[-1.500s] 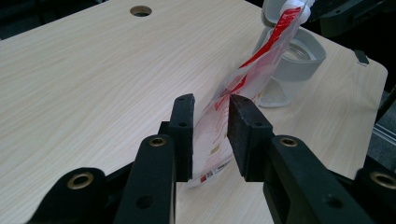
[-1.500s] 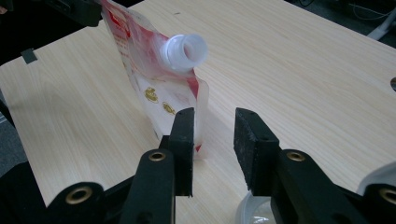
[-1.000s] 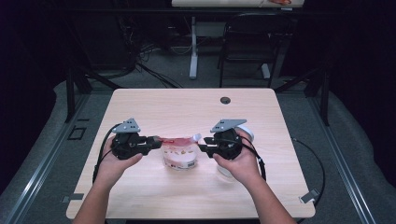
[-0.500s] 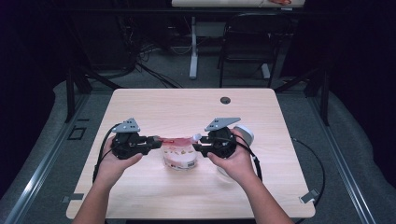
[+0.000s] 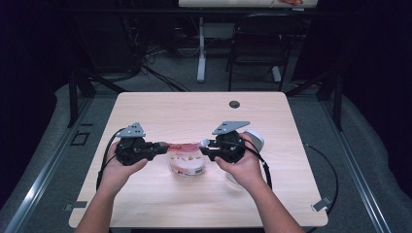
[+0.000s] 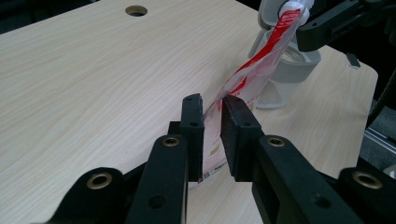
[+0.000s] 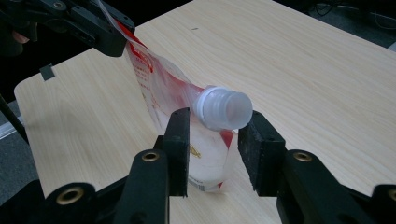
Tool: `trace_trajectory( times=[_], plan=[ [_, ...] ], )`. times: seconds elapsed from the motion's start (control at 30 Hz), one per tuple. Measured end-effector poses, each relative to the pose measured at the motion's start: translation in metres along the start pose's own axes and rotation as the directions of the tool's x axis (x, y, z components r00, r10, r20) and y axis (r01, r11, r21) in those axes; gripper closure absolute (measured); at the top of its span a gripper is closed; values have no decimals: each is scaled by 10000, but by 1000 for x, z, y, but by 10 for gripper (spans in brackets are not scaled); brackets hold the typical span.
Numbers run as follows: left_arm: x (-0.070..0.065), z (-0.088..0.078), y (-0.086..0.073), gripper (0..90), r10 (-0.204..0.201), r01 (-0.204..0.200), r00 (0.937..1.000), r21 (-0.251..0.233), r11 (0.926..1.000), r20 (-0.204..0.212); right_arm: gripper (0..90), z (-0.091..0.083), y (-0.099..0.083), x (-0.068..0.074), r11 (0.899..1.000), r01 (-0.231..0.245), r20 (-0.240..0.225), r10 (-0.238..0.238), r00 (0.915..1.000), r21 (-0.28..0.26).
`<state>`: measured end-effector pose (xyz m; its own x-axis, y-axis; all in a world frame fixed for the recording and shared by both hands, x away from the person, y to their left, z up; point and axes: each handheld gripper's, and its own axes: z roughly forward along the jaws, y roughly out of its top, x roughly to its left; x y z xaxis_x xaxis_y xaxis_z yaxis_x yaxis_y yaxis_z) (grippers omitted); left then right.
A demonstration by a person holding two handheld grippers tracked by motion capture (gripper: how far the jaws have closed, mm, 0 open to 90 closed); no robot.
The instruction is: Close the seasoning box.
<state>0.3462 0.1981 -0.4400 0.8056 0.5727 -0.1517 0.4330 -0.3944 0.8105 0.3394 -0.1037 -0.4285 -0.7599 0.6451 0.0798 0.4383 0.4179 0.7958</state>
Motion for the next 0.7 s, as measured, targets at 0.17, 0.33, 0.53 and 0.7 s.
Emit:
trace_trajectory(
  times=[0.17,0.33,0.53,0.7],
  plan=[
    [-1,0,0,829,72,-72,10000,31,10000,-30,658,-1,-1,1,10000,-82,-22,82,10000,-43],
    [-1,0,0,844,39,-39,9999,44,10000,134,662,-3,-1,2,10000,-75,-42,75,10000,10],
    [-5,3,1,846,79,-80,9995,36,10000,297,662,-8,-3,3,10000,-24,40,24,10000,95],
    [-8,5,2,846,138,-140,9988,42,9999,461,662,-15,-5,2,9998,36,52,-37,10000,177]
  ],
)
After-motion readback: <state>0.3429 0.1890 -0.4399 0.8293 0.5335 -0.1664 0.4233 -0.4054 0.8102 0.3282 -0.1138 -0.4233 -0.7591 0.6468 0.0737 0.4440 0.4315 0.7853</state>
